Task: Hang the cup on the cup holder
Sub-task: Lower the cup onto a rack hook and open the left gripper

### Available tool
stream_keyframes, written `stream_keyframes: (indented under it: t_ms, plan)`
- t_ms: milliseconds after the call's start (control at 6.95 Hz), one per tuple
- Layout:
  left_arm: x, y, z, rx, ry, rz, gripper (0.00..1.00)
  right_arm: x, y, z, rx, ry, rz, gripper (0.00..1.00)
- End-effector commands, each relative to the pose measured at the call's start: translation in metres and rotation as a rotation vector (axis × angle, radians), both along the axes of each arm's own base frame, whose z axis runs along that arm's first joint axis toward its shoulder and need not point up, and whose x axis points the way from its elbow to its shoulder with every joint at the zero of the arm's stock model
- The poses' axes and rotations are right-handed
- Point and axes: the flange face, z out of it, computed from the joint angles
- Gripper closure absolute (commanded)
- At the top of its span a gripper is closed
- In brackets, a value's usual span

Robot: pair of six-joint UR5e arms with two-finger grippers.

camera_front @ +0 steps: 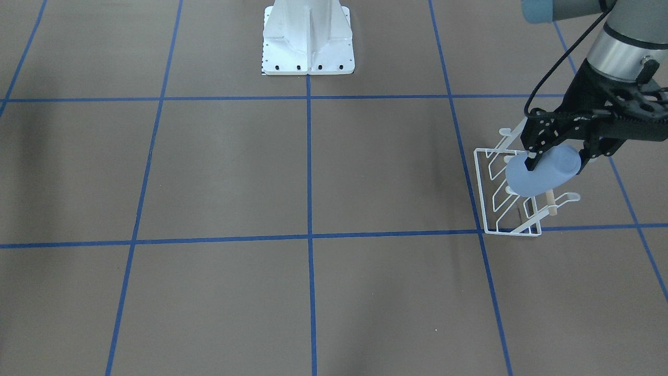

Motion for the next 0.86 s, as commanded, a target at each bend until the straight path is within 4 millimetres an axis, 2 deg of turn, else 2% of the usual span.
stream_keyframes:
  t_ms: [0, 288, 432, 719]
  plan:
    - [0.006, -0.008, 0.014, -0.013, -0.009, 0.004, 1.0, -0.014, -0.005, 0.005, -0.006, -0.001, -0.027, 0.0]
    - [0.014, -0.006, 0.023, -0.028, -0.015, 0.015, 1.0, -0.014, -0.003, 0.007, -0.015, -0.001, -0.023, 0.0]
    - [0.034, 0.001, 0.027, -0.038, -0.019, 0.043, 1.0, -0.014, -0.002, 0.009, -0.02, -0.007, -0.023, 0.0]
    - [0.043, 0.004, 0.037, -0.039, -0.053, 0.037, 1.0, -0.016, 0.0, 0.01, -0.025, -0.028, -0.025, 0.0]
